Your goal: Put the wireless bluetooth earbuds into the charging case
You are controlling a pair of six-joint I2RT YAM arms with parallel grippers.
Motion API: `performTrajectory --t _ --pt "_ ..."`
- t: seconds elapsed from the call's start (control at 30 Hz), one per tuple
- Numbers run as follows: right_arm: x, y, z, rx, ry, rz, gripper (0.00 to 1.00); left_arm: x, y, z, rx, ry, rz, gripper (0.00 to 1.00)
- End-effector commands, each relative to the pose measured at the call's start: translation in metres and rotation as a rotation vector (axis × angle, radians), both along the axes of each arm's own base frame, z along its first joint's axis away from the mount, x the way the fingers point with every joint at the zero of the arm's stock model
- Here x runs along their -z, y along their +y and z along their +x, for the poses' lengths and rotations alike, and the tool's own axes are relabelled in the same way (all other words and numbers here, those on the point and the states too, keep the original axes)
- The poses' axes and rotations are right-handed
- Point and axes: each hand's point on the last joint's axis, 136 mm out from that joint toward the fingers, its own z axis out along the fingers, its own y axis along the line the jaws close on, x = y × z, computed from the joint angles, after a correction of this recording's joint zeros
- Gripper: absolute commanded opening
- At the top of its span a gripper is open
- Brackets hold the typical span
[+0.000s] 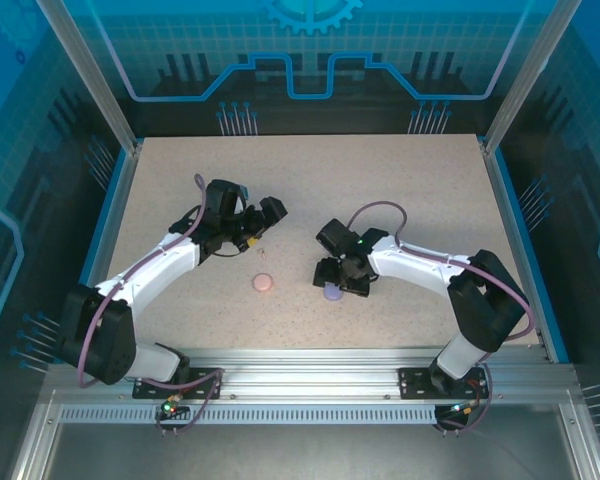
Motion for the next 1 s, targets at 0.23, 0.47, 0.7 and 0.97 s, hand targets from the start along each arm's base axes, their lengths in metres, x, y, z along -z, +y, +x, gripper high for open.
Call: performTrajectory --t 0.23,0.47,0.7,0.97 --pt "0.003 0.000 -0.010 0.307 0.120 -0.104 0.85 0.000 0.005 0.013 -0.055 -0.014 0.029 0.99" --pt "0.016 0.008 -0.014 0.370 0.183 -0.131 0.85 -0.001 0.009 0.011 -0.059 -0.021 0.028 0.99" --pt "0.036 0.014 -0.016 0.392 0.232 -0.131 0.84 0.002 0.013 0.013 -0.071 -0.015 0.011 0.99" --pt "0.045 0.013 -0.006 0.352 0.214 -0.126 0.73 0.000 0.012 0.016 -0.068 -0.019 -0.002 0.99"
